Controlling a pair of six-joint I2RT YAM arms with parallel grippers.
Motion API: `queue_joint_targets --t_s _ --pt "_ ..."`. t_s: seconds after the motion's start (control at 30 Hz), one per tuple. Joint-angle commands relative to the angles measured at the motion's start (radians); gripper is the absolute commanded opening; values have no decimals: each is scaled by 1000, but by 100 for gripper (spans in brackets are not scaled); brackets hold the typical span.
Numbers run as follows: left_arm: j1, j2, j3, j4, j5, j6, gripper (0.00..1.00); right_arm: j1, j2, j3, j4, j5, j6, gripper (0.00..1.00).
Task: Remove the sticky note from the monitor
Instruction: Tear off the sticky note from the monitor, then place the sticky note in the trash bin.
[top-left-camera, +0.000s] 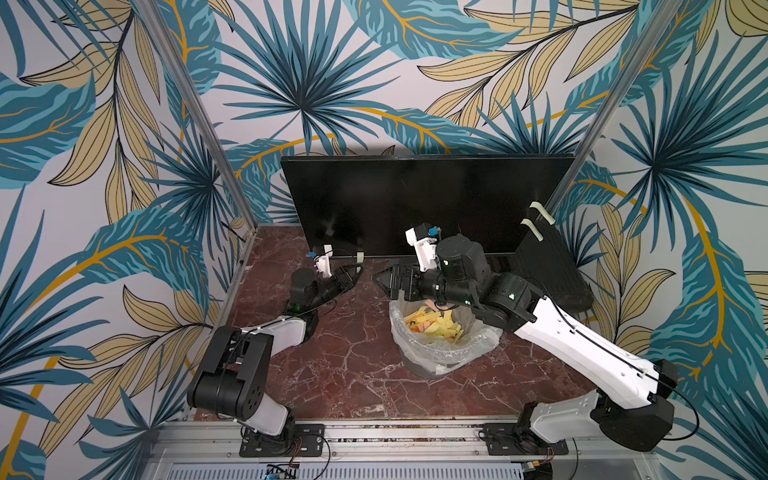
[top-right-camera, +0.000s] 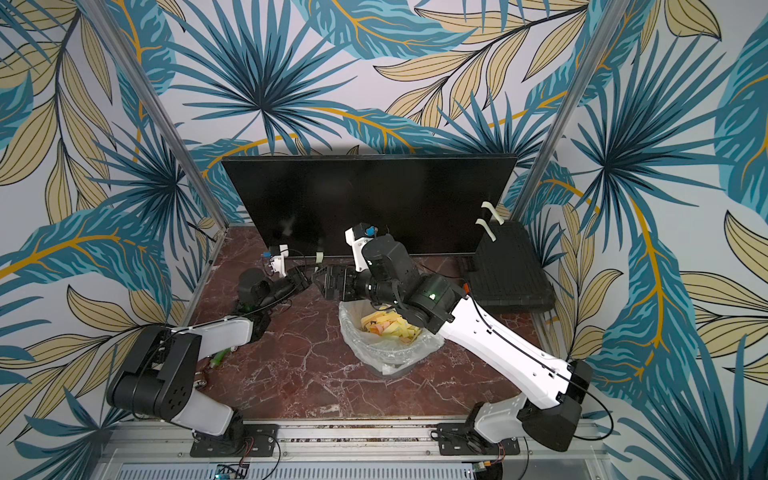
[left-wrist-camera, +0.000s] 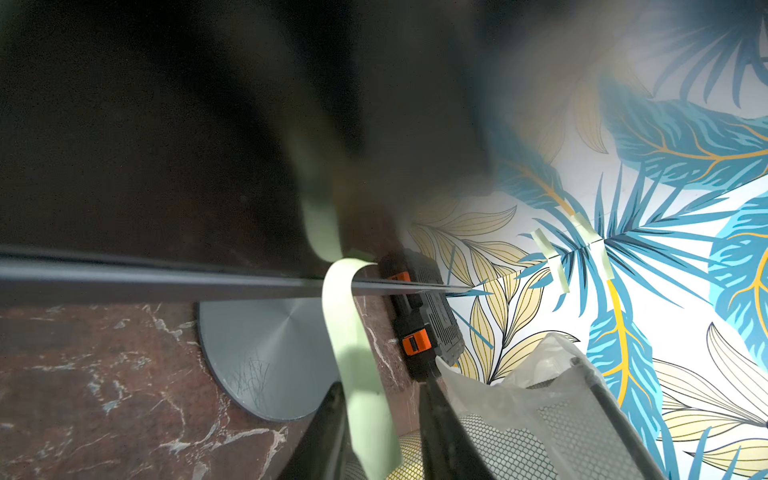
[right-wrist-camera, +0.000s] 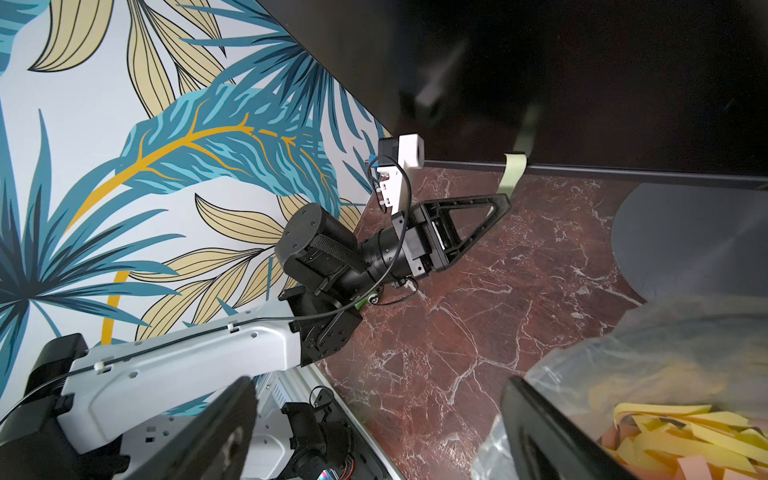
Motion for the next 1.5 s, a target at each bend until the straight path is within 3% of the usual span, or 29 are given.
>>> queue_joint_targets --t_s 0.0,0.5,0.83,1.07,1.3,1.47 --pt "5 9 18 16 13 4 30 4 -26 -23 -1 18 0 94" --pt "3 -60 -10 -30 29 8 0 6 -57 -59 -25 60 -13 94" --pt "-3 -221 -87 -125 23 17 0 4 -65 -71 -46 83 -32 94" --pt "-52 -449 -137 -303 -17 43 0 5 -82 -81 -67 111 -47 94" --pt "-125 -672 -77 -577 -81 120 0 5 -97 -81 -93 139 -70 95" --pt "-211 -716 42 -741 -135 198 0 -10 -109 -41 -138 158 -100 96"
